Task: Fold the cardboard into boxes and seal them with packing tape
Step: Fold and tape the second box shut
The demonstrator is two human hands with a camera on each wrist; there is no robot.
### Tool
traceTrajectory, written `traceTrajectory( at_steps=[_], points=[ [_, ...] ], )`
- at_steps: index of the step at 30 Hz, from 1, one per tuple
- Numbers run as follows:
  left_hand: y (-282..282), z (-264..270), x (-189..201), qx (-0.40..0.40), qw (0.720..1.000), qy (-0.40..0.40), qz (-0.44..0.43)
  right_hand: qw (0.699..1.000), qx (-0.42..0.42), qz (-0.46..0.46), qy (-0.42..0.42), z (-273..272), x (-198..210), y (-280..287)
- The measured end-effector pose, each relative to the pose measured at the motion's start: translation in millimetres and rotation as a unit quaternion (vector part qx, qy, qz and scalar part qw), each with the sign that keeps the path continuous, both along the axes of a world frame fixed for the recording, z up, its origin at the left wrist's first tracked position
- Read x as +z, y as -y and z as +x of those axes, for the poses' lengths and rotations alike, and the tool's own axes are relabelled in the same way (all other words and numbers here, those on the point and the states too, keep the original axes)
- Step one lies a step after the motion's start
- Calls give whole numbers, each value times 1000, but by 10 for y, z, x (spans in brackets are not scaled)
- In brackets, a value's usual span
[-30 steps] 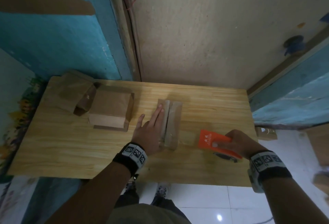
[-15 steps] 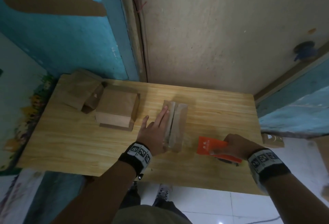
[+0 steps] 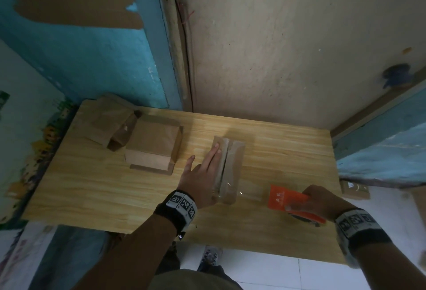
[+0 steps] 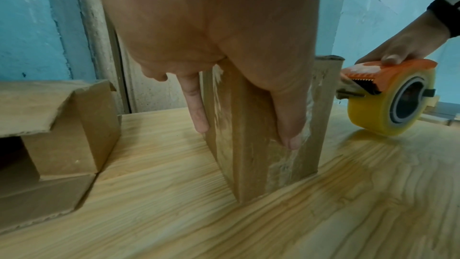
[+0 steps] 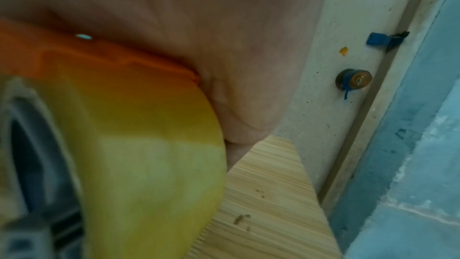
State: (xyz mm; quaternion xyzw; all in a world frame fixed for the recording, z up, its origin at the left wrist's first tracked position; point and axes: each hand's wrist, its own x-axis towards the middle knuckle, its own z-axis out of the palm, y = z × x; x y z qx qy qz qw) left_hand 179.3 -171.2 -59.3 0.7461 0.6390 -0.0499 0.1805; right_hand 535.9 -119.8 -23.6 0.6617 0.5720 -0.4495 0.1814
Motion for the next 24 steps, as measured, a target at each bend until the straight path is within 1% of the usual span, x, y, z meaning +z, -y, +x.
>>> traceTrajectory(
  at_steps=[2, 4, 6, 10, 14, 18, 22, 24],
  points=[
    [-9, 4, -4, 4, 1000, 2, 4, 1000, 8, 0, 28, -57, 19, 13],
    [-11, 11, 14, 7, 1000, 5, 1, 998, 34, -4, 53, -233, 78, 51],
    [-15, 23, 24, 6, 1000, 0, 0, 996, 57, 3, 74, -412, 51, 88],
    [-35, 40, 26, 12, 1000, -8, -1, 990, 57, 48, 117, -847, -121, 124],
    [-24, 61, 37, 23, 1000, 5, -11, 977, 114, 80, 159, -1264, -147, 78],
    [-12, 67, 113, 26, 999, 17, -11, 961, 160, 102, 200, -1391, -132, -33],
    [-19, 93, 205, 26, 1000, 4, -17, 947, 180, 140, 227, -1557, -123, -34],
    [-39, 76, 216, 16, 1000, 2, -24, 945, 168, 159, 232, -1643, -150, 8]
  ],
)
